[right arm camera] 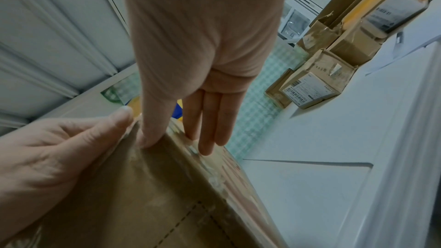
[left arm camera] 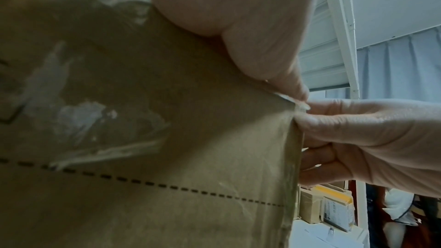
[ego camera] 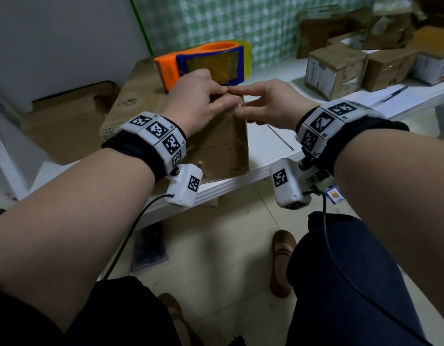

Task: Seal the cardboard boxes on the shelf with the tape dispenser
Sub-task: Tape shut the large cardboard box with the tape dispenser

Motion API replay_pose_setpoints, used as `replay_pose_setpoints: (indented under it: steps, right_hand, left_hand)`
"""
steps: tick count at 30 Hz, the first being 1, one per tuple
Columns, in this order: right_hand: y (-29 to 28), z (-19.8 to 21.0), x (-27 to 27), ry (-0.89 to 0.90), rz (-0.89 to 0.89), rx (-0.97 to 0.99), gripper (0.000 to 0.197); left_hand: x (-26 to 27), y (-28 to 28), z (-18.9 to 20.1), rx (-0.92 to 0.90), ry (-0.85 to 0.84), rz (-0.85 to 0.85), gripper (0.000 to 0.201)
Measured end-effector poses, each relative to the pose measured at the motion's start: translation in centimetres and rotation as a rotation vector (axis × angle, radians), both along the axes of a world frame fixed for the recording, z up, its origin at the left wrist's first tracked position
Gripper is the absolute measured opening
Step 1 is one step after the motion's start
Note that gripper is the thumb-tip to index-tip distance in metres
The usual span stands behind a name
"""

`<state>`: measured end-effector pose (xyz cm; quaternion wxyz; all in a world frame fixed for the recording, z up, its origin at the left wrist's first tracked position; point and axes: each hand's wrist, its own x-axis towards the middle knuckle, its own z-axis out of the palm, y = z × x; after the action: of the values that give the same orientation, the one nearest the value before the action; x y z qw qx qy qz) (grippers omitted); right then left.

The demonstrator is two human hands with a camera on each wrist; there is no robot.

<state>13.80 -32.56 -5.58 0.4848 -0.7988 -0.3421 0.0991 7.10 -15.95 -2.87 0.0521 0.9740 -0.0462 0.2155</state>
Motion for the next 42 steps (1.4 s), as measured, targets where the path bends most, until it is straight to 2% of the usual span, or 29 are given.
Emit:
replay_pose_setpoints:
  steps: [5,8,13,18,24,31,38,42]
  right_hand:
    - [0.1,-0.7,0.1,0.046,0.047,0.067,0.072]
    - [0.3,-1.2,0.0,0.05,0.033,0.098,0.075]
    - [0.4,-1.2,-0.2,0.016,0.023,0.095,0.076]
    - [0.6,-1.4,-0.5,0.009,-0.004,0.119,0.068]
    - [1.1,-1.4,-0.6,-0.029,-0.09,0.126,0.054]
    - [1.5,-1.4,-0.5,-0.044,-0.17,0.117,0.04]
    - [1.4,-1.4,-0.9,-0.082,-0.201,0.085,0.039]
    - [1.6,-1.3,-1.3,-0.144,-0.228,0.026,0.039]
  left_hand:
    - [-0.1,-0.2,-0.3,0.049,0.028,0.027,0.054]
    - [-0.2,-0.7,-0.4,0.135,0.053,0.081,0.066]
    - [-0.3,-1.0,-0.6,0.173,0.044,0.122,0.064]
    - [-0.1,-0.3,-0.4,0.095,0.034,0.072,0.057]
    - [-0.6,0.6,-1.6,0.196,-0.016,0.132,0.051]
    - [-2.0,2.5,-1.9,0.261,0.009,0.186,0.055]
    - [-4.9,6.7,-1.7,0.221,0.037,0.247,0.053]
    - [-7.0,9.8,-1.4,0.152,0.054,0.341,0.052]
